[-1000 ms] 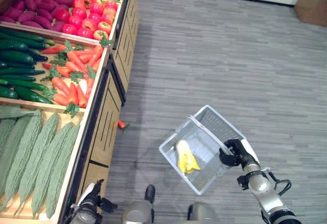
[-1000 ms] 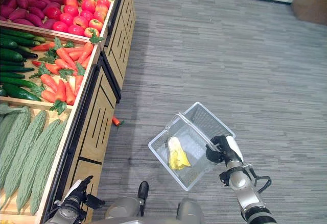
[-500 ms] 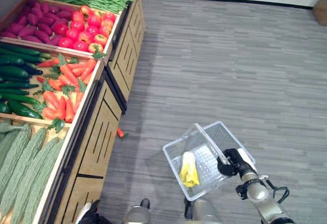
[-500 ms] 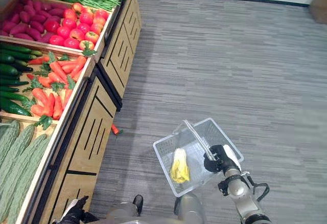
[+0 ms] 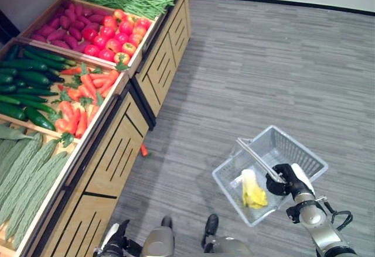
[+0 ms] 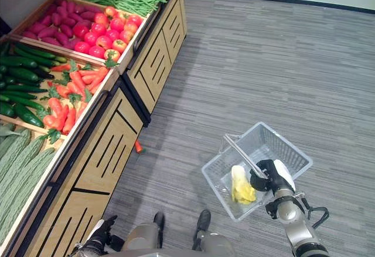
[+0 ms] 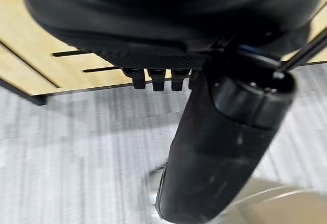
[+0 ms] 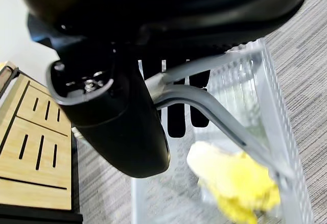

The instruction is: Get the vegetables into the basket

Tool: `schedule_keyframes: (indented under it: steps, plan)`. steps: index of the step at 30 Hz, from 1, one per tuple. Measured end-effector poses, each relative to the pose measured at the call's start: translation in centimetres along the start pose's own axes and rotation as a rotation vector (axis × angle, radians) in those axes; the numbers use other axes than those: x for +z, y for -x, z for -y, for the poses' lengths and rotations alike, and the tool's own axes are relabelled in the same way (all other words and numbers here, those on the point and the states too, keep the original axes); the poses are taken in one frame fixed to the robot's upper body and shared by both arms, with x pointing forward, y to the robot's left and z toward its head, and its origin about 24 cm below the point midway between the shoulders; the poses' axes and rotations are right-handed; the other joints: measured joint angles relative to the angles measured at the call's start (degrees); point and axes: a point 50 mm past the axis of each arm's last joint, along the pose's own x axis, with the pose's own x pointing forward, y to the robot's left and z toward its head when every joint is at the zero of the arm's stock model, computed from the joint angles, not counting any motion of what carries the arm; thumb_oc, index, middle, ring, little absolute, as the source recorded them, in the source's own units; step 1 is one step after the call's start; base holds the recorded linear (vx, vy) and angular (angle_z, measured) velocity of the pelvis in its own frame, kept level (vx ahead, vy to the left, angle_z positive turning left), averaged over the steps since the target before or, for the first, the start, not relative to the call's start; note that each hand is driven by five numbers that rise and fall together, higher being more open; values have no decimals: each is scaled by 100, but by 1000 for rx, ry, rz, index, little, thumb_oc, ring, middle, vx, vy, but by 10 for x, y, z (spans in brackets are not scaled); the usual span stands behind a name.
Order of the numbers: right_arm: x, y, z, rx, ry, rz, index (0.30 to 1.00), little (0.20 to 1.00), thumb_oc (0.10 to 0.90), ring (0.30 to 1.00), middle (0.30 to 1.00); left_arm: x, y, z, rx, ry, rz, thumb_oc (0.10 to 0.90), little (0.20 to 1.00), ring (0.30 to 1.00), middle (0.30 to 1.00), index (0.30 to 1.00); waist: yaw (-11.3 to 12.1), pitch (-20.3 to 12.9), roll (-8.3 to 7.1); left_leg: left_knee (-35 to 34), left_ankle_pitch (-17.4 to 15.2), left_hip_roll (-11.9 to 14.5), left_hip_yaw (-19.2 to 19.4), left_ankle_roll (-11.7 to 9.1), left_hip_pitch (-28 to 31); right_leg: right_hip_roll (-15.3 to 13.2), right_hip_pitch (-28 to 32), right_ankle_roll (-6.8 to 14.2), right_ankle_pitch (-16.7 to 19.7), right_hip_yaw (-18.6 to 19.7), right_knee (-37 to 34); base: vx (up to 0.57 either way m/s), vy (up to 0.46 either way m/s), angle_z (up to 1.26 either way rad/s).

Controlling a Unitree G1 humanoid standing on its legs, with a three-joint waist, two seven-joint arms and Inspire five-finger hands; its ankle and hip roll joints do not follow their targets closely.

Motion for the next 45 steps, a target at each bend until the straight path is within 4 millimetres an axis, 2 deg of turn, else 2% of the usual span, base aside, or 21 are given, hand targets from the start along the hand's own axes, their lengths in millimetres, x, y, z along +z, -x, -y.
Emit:
schedule_keyframes:
  steps: [4, 9, 10, 11, 16, 17, 20, 21, 22, 23, 25, 27, 28, 31, 32, 34, 35, 36, 37, 40, 45]
  plan:
    - [-8, 5, -5, 8, -5, -28, 300, 300, 400, 300, 300, -21, 7, 8, -21, -12, -60, 900, 1000, 1000, 1000, 1000, 148, 25, 100, -230, 642, 107, 41, 88, -154, 149, 409, 102, -215, 103, 2, 196, 114, -23]
    - [-12, 8, -5, 10, -3, -39, 300, 300, 400, 300, 300, -33, 13, 15, -43, -12, -88, 900, 1000, 1000, 1000, 1000, 141, -24, 181, -300, 709, 113, 40, 259, 116, 140, 627, 346, -290, 252, 69, 200, 169, -13]
    - [-19, 14, -12, 25, -8, -70, 300, 300, 400, 300, 300, -27, 10, 11, -36, -23, -69, 900, 1000, 1000, 1000, 1000, 110, -80, 56, -513, 733, -254, 102, 711, 328, -227, 682, 584, -467, 274, 245, 134, 155, 15]
    - [-15, 12, -18, 41, -22, -63, 300, 300, 400, 300, 300, -12, 5, 2, -12, -23, -18, 900, 1000, 1000, 1000, 1000, 133, -82, 50, -574, 649, -472, 161, 895, 497, -494, 706, 715, -535, 366, 460, 139, 180, 16]
    - [8, 0, -34, 74, -57, -19, 300, 300, 400, 300, 300, 12, -5, -26, 71, -38, 53, 900, 1000, 1000, 1000, 1000, 281, -93, -95, -570, 424, -611, 219, 1037, 665, -689, 638, 920, -640, 467, 889, 107, 140, -4]
    - [13, -1, -40, 85, -66, -5, 300, 300, 400, 300, 300, 13, -6, -33, 94, -44, 60, 900, 1000, 1000, 1000, 1000, 306, -148, -211, -564, 341, -666, 213, 1058, 693, -749, 616, 984, -678, 488, 1022, 100, 151, 0]
    - [16, -3, -40, 86, -52, 5, 300, 300, 400, 300, 300, 10, -5, -33, 88, -52, 46, 900, 1000, 1000, 1000, 1000, 331, -162, -196, -563, 285, -591, 220, 1097, 841, -818, 286, 1083, -782, 550, 1933, 101, 124, 3]
    - [15, -2, -41, 89, -51, 2, 300, 300, 400, 300, 300, 6, -5, -34, 86, -64, 27, 900, 1000, 1000, 1000, 1000, 248, -151, -209, -519, 210, -595, 60, 1148, 949, -928, -405, 1158, -862, 911, 3603, 99, 40, 33]
    - [11, 1, -42, 94, -50, -6, 300, 300, 400, 300, 300, 5, -5, -36, 90, -67, 20, 900, 1000, 1000, 1000, 1000, 194, -161, -249, -492, 109, -633, -58, 1236, 974, -917, -655, 1183, -889, 1039, 4031, 213, 46, 61]
    - [9, 3, -44, 102, -48, -15, 300, 300, 400, 300, 300, 1, -5, -38, 94, -75, 5, 900, 1000, 1000, 1000, 1000, 146, -186, -313, -447, 117, -668, -136, 1255, 994, -889, -864, 1174, -899, 1290, 4346, 173, -25, 56]
    - [9, 5, -43, 102, -46, -3, 300, 300, 400, 300, 300, -1, -5, -39, 92, -91, -8, 900, 1000, 1000, 1000, 1000, 78, -128, -302, -440, -7, -694, -382, 1404, 1136, -779, -1435, 1113, -938, 1382, 4312, 235, -118, 42]
    - [11, 7, -44, 103, -51, 11, 300, 300, 400, 300, 300, -5, -4, -38, 87, -92, -21, 900, 1000, 1000, 1000, 1000, -147, -62, -197, -424, 0, -690, -708, 1316, 1211, -621, -1558, 1102, -880, 1467, 3403, 254, -208, 76]
    - [9, 8, -44, 106, -50, 4, 300, 300, 400, 300, 300, -1, -5, -40, 94, -92, -10, 900, 1000, 1000, 1000, 1000, -175, -61, -215, -439, -64, -725, -836, 1212, 1267, -533, -1689, 1109, -769, 1640, 2969, 284, -243, 91]
    - [4, 11, -46, 110, -49, -13, 300, 300, 400, 300, 300, 7, -8, -45, 106, -91, 6, 900, 1000, 1000, 1000, 1000, -304, -64, -215, -408, -132, -760, -1349, 1072, 1285, -282, -1582, 1113, -473, 2688, 1421, 258, -262, 109]
    - [-5, 16, -48, 118, -47, -47, 300, 300, 400, 300, 300, 13, -10, -47, 111, -90, 11, 900, 1000, 1000, 1000, 1000, -417, -81, -251, -403, -156, -775, -1718, 1014, 1315, -318, -1406, 1040, -182, 3018, 803, 199, -299, 149]
    - [-16, 24, -52, 137, -45, -82, 300, 300, 400, 300, 300, 11, -9, -49, 117, -86, 12, 900, 1000, 1000, 1000, 1000, -372, -134, -378, -465, -200, -767, -1904, 938, 1501, -446, -1228, 981, 33, 2796, 873, 169, -316, 108]
    - [-21, 25, -54, 144, -43, -107, 300, 300, 400, 300, 300, 3, -7, -44, 114, -82, -1, 900, 1000, 1000, 1000, 1000, -319, -238, -329, -472, -374, -586, -2059, 761, 1590, -409, -1132, 978, 359, 2356, 855, 145, -339, 62]
    - [-22, 25, -52, 142, -39, -108, 300, 300, 400, 300, 300, -1, -5, -43, 111, -85, -6, 900, 1000, 1000, 1000, 1000, -330, -279, -326, -375, -455, -493, -2093, 671, 1594, -371, -1059, 932, 633, 2175, 763, 98, -244, 53]
    - [-22, 23, -49, 136, -31, -108, 300, 300, 400, 300, 300, -7, -4, -37, 97, -78, -23, 900, 1000, 1000, 1000, 1000, -308, -306, -198, -338, -518, -273, -2162, 557, 1566, -194, -959, 820, 633, 2003, 709, 80, -225, 43]
    - [-19, 17, -41, 123, -18, -96, 300, 300, 400, 300, 300, -11, -2, -33, 87, -64, -30, 900, 1000, 1000, 1000, 1000, -275, -326, -171, -88, -550, 27, -2159, 428, 1469, 94, -716, 589, 713, 1706, 366, 61, -199, 31]
    - [-15, 9, -19, 82, 27, -62, 300, 300, 400, 300, 300, 8, -4, -20, 50, -80, 46, 900, 1000, 1000, 1000, 1000, -261, -305, -195, 474, -373, 125, -2272, 52, 1100, 192, -413, 311, 530, 1085, 207, 53, -213, 63]
